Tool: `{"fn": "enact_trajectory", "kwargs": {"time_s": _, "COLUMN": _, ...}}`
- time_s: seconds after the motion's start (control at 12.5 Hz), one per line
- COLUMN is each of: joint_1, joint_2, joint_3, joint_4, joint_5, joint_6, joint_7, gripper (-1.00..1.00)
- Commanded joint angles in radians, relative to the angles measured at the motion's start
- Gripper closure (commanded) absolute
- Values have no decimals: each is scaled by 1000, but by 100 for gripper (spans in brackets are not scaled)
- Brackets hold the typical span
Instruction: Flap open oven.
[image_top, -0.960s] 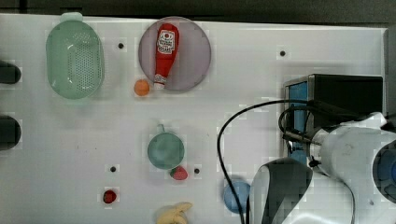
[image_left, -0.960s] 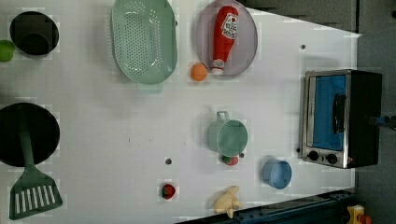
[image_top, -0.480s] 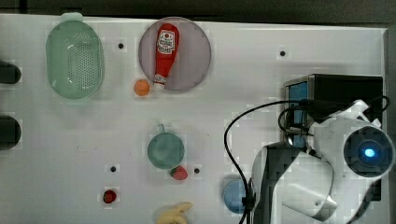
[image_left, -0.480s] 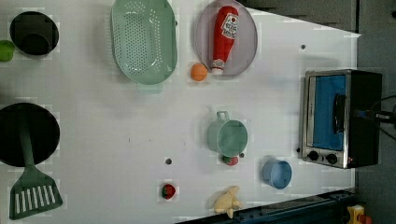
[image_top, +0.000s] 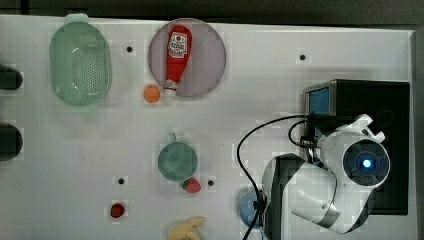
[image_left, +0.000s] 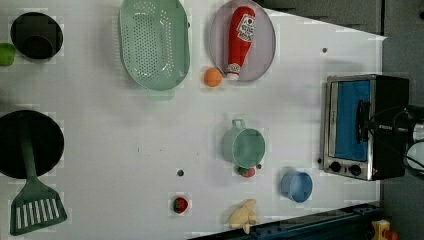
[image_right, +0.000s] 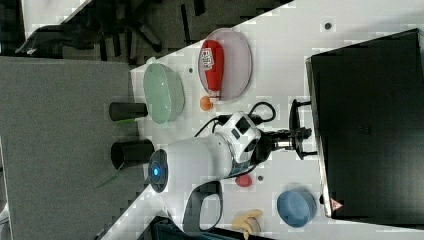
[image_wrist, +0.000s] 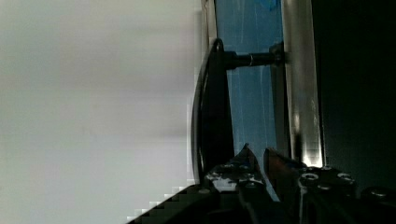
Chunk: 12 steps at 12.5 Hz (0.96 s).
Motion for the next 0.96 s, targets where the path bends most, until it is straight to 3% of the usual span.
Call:
{"fn": "enact_trajectory", "kwargs": {"time_s": 0.08, "joint_1": -4, "joint_2": -1, "joint_3": 12, "joint_4": -1, "joint_5": -5, "joint_6": 6, "joint_7": -38, "gripper": 65}}
{"fn": "enact_trajectory", "kwargs": {"time_s": 0.4, "joint_1": 17, "joint_2": -2, "joint_3": 30, "joint_4": -14, "joint_5": -41, "joint_6": 5, "joint_7": -6, "gripper": 65}}
{"fn": "enact_trajectory", "kwargs": {"time_s": 0.96, "joint_1": 68, "joint_2": 7, "joint_3": 118, "joint_4": -51, "joint_5": -299, "joint_6": -28, "joint_7": 344, "gripper": 65}}
